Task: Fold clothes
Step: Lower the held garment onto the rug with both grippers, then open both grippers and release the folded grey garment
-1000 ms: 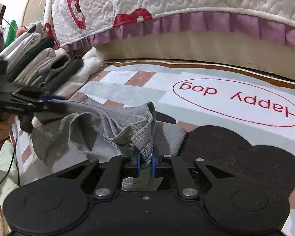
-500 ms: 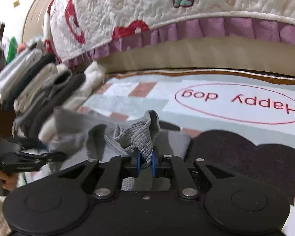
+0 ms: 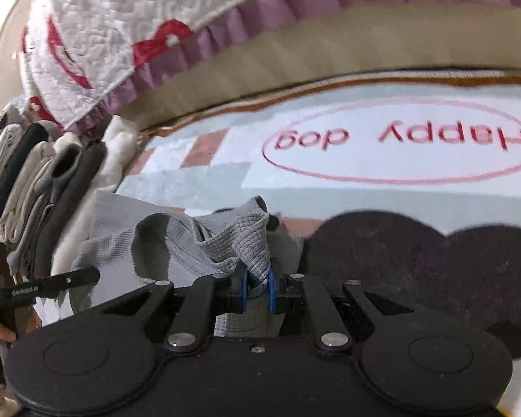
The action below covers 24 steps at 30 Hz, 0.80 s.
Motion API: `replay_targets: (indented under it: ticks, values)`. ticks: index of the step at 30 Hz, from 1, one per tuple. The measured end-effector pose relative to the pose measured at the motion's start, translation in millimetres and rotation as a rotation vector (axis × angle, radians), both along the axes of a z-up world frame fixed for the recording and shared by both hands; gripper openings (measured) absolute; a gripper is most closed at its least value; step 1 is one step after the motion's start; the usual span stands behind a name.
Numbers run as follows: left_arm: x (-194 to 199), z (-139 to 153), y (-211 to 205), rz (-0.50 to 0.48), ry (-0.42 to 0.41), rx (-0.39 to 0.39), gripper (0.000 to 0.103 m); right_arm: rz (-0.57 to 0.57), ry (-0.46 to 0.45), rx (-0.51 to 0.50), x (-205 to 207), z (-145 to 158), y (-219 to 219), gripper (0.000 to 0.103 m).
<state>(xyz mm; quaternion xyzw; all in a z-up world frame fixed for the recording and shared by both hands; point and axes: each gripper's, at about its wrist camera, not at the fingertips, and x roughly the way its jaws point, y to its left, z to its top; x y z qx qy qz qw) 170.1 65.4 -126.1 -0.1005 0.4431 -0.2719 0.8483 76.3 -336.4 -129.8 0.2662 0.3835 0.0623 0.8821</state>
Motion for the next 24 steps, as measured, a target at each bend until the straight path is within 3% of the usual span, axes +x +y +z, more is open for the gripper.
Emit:
replay_targets:
  ticks: [4,6,8,9,12,14,16,24]
  values:
    - [2.9,-0.3,0.0,0.023,0.004,-0.020,0.026,0.020,-0.049,-0.015,-2.0,5.7,-1.4,0.015]
    - [5.8,-2.5,3.0,0.031,0.032,-0.046,0.027,0.002,-0.016,-0.047,1.4,2.8,-3.1,0.023]
    - [6.4,-3.0,5.4,0.029,0.041,-0.044,0.028,-0.086,0.007,-0.097,-1.5,6.4,-6.8,0.040]
    - [5.8,-2.3,5.6,0.029,0.038,-0.036,0.028,-0.141,0.005,-0.119,-6.2,11.6,-8.3,0.040]
    - [2.7,2.2,2.7,0.019,-0.028,0.010,0.032,-0.223,-0.130,-0.205,-27.4,45.1,10.5,0.039]
    - [1.2,6.3,-1.6,0.015,-0.109,0.052,0.038,-0.143,-0.210,-0.244,-30.6,60.2,37.9,0.039]
    - [4.8,4.4,-5.3,0.016,-0.118,0.047,0.038,0.003,-0.250,-0.324,-24.1,68.5,77.8,0.039]
    - [-1.6,12.5,-4.1,0.012,-0.157,0.105,0.041,0.075,-0.100,-0.334,23.8,29.9,97.5,0.034]
